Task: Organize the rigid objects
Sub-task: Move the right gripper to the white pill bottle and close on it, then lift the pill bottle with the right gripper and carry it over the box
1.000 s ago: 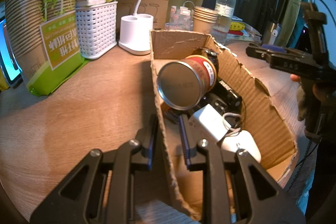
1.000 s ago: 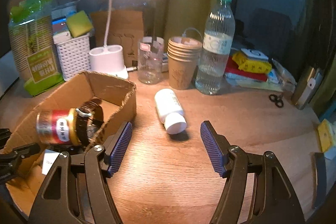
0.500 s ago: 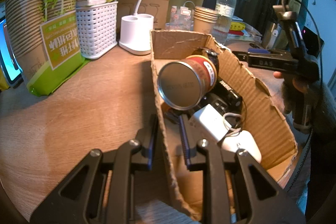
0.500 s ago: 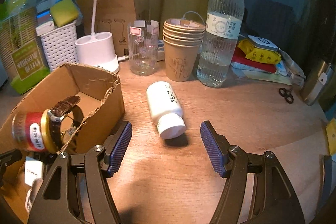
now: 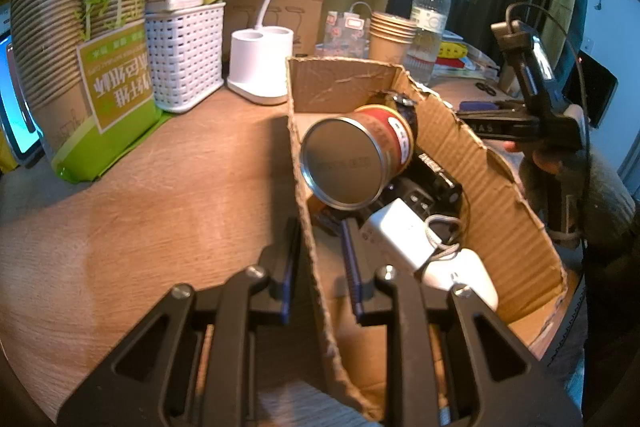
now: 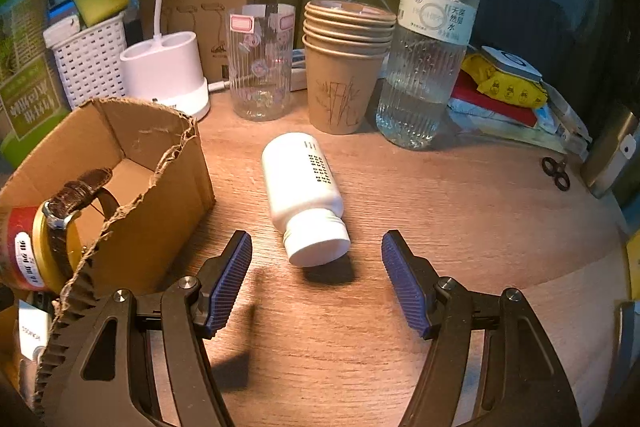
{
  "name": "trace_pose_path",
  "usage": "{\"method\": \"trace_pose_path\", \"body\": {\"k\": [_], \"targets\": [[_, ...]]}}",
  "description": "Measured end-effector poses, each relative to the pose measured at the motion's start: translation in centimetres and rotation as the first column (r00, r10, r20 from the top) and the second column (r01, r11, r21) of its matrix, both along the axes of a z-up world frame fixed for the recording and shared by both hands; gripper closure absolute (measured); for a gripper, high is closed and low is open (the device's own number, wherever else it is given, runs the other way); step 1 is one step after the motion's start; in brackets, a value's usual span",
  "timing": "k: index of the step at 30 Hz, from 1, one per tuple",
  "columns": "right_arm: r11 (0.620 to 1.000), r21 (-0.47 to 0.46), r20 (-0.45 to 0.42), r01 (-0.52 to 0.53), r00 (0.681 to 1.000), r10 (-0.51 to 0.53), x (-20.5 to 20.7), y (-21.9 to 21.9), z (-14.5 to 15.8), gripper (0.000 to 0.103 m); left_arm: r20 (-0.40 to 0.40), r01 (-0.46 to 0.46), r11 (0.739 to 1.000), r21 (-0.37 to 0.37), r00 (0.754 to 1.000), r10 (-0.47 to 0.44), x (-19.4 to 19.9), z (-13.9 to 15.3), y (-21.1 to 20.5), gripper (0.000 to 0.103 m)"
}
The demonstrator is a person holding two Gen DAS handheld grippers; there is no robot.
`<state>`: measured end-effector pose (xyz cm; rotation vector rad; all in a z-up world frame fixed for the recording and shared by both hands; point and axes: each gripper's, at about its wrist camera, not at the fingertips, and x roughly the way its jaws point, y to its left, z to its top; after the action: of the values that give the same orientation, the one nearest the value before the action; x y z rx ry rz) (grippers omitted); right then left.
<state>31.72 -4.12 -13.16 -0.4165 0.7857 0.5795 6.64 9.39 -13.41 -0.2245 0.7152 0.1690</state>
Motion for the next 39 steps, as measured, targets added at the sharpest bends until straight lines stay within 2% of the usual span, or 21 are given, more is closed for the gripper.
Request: {"method": "trace_pose_path", "body": {"k": [6, 8, 13, 23, 39], "targets": [[1.0, -0.012, -0.006, 0.008, 1.0, -0.008, 0.7, 0.3, -0.5, 0.043, 0.0, 0.0, 1.0, 0.0, 1.0, 0.0, 0.0, 0.0, 0.0, 0.081], [1.0, -0.015, -0.005, 0.012, 1.0, -0.012, 0.9, 0.4, -0.6, 0.053, 0.0, 0.0, 1.0, 0.0, 1.0, 0.0, 0.0, 0.0, 0.0, 0.081], [1.0, -0.025, 0.01, 0.012, 1.0, -0.012, 0.8, 0.5, -0.4, 0.065, 0.0, 0.0, 1.0, 0.0, 1.0, 0.0, 0.0, 0.0, 0.0, 0.081], [0.999, -0.038, 0.074, 0.003, 0.997, 0.0, -0.7, 0.7, 0.5, 0.066, 0.0, 0.0, 1.0, 0.0, 1.0, 0.0, 0.0, 0.0, 0.0, 0.081], [0.999, -0.021, 0.184, -0.026, 0.983, 0.029, -4.8, 0.1, 4.0, 0.066, 0.0, 0.0, 1.0, 0.0, 1.0, 0.0, 0.0, 0.0, 0.0, 0.081]]}}
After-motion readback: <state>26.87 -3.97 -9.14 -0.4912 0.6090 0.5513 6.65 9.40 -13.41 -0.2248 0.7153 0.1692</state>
